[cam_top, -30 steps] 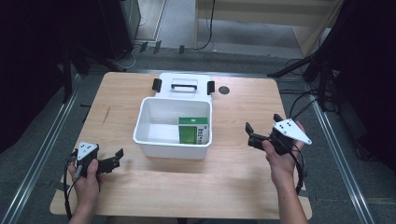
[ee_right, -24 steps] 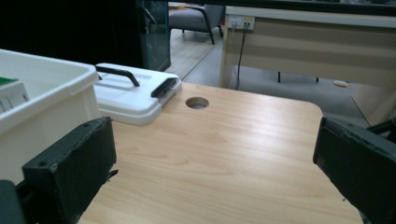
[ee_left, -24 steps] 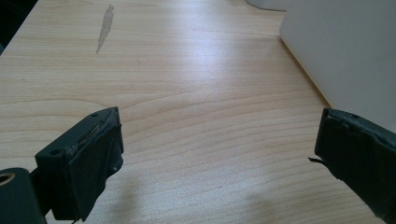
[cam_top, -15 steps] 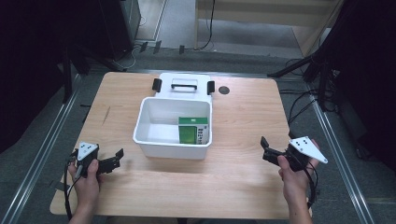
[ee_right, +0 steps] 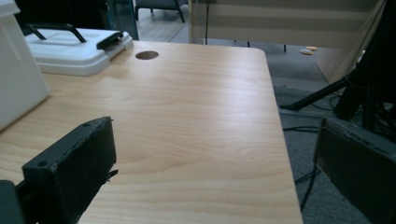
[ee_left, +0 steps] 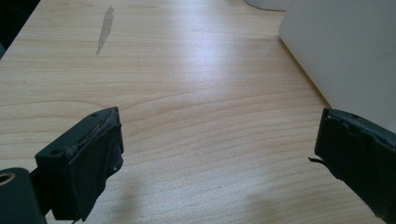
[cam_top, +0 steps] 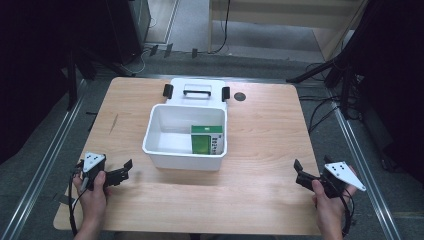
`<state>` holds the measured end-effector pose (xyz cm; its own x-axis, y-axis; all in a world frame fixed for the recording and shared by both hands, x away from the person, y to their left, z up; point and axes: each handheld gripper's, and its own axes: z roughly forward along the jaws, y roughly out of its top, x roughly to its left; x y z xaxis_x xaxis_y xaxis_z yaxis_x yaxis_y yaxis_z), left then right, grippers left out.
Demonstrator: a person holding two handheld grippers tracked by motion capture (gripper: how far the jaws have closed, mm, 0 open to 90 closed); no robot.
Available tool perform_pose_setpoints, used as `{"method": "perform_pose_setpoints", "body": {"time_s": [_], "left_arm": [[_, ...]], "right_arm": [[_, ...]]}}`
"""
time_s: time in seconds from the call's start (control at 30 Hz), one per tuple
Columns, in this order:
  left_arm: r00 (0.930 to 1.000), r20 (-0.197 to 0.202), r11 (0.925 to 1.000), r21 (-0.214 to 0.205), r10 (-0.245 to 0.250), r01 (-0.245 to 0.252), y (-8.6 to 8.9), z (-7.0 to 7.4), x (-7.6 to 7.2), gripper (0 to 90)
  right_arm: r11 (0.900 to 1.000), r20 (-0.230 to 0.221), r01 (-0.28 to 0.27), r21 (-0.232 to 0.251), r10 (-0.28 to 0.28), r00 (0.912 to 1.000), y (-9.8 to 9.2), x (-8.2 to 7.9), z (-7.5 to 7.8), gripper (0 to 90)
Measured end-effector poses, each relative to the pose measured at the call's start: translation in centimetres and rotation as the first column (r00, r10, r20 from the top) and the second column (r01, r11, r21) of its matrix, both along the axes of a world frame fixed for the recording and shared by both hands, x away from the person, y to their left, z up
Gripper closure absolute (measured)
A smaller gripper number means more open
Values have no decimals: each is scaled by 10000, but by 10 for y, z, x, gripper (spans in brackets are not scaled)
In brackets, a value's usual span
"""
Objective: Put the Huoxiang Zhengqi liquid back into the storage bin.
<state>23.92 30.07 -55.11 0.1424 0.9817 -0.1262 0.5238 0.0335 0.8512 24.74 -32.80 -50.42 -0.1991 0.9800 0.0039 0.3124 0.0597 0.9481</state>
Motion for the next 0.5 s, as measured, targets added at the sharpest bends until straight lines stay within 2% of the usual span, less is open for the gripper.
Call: {"method": "perform_pose_setpoints", "body": {"time_s": [0.5], "left_arm": [[10000, 22, 10000, -20, 16, -16, 0, 0, 0, 21]], "right_arm": [[9980, -613, 620, -102, -625, 9962, -29, -15, -25, 0]]}}
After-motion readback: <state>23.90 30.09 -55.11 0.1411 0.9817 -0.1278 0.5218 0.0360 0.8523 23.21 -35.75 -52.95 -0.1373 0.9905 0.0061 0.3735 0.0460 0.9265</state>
